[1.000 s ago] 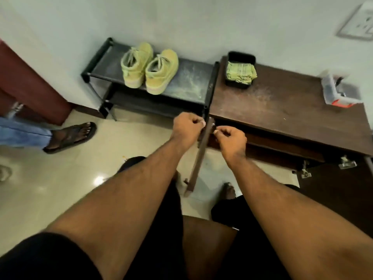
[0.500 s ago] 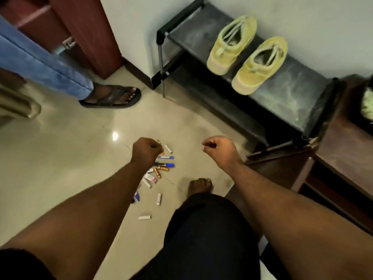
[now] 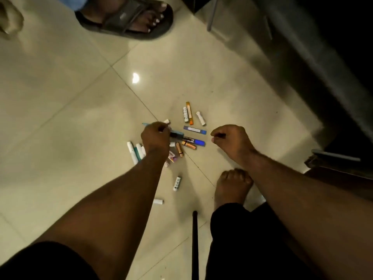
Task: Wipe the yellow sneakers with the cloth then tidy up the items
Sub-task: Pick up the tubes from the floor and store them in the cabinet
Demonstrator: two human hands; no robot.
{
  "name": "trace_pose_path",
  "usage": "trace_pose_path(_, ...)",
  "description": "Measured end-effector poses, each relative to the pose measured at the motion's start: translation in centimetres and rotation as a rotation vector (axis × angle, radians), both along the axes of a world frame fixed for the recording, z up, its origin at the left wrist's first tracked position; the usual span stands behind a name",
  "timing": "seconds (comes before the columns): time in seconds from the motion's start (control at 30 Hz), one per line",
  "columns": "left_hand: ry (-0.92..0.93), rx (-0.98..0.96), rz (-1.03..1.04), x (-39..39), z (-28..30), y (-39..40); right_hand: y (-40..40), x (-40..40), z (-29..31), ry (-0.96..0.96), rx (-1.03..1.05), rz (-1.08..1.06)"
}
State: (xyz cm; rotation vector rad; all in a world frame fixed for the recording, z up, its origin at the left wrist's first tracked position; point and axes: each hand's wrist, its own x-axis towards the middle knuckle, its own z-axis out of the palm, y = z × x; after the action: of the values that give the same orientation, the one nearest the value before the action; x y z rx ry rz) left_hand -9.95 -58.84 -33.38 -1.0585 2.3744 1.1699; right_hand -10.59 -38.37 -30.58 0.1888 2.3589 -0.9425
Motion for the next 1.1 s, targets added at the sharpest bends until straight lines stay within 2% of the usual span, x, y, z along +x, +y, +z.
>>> trace_pose_path(0.23, -0.023, -0.058, 0.168, 2.2, -2.5, -3.0, -3.0, -1.4, -4.6, 0.006, 0.080, 0.095)
trace_pose_path(0.5, -0.114, -0.121, 0.301, 5.4, -2.7, -5.2, -4.5, -1.7, -6.9, 0.014, 0.361, 0.285)
trace_pose_path(0.63, -0.132, -0.098, 0.369, 6.3, -2.5, -5.1, -4.6, -1.7, -7.5, 0.028, 0.433, 0.293)
trace_pose_path(0.9, -0.148, -0.110, 0.352, 5.5, -2.5, -4.5, -3.3, -0.8, -8.1, 0.107, 0.449, 0.255)
trace_pose_path(1.1, -0.212, -0.181, 0.120, 4.7, -2.2, -1.8, -2.4, -0.9, -6.9, 0.143, 0.403, 0.251)
